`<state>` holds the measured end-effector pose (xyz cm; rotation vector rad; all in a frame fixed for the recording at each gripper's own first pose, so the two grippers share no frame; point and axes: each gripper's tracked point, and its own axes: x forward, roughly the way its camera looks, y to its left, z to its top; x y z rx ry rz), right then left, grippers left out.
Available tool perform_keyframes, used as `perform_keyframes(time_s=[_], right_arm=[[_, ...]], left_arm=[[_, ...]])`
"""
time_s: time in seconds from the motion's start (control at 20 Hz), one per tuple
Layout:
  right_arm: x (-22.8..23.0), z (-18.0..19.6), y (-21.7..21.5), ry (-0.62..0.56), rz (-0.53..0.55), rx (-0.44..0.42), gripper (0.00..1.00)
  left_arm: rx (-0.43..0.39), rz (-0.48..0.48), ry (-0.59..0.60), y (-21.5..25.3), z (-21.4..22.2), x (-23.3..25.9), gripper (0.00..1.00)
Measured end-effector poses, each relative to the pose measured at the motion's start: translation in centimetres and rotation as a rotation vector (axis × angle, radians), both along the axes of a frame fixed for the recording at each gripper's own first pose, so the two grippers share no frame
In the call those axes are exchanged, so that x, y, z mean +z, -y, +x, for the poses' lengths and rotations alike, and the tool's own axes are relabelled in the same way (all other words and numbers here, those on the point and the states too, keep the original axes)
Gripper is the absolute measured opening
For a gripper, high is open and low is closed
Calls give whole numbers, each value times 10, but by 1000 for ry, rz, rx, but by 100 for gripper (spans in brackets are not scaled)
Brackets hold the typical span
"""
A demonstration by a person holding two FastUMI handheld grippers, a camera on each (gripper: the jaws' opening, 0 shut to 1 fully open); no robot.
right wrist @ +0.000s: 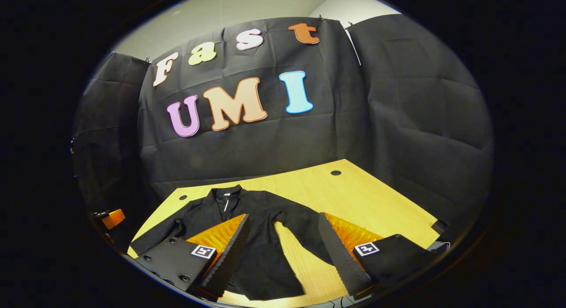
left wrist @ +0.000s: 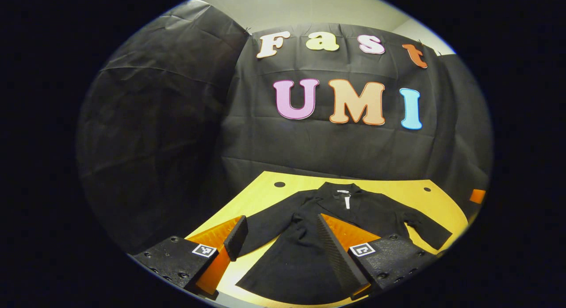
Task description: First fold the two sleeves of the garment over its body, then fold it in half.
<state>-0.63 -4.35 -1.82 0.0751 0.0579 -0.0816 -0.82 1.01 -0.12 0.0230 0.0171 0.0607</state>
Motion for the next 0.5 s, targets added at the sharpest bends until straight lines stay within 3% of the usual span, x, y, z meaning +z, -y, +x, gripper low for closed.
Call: perform_keyframes(time_s=[0.15,0.25,0.3,0.5], right_arm=[[0,2,8,2,4,-13,94],[0,7,16,0,-2,-28,98],[0,8,20,-1,-6,-34,94],[-7,19,30,-25,-27,-34,98]], left_arm=[[2,8,2,-3,1,1,93],[4,8,-1,-4,1,2,93],[6,6,0,-4,0,4,93],[13,-1,11,-4,0,8,93]])
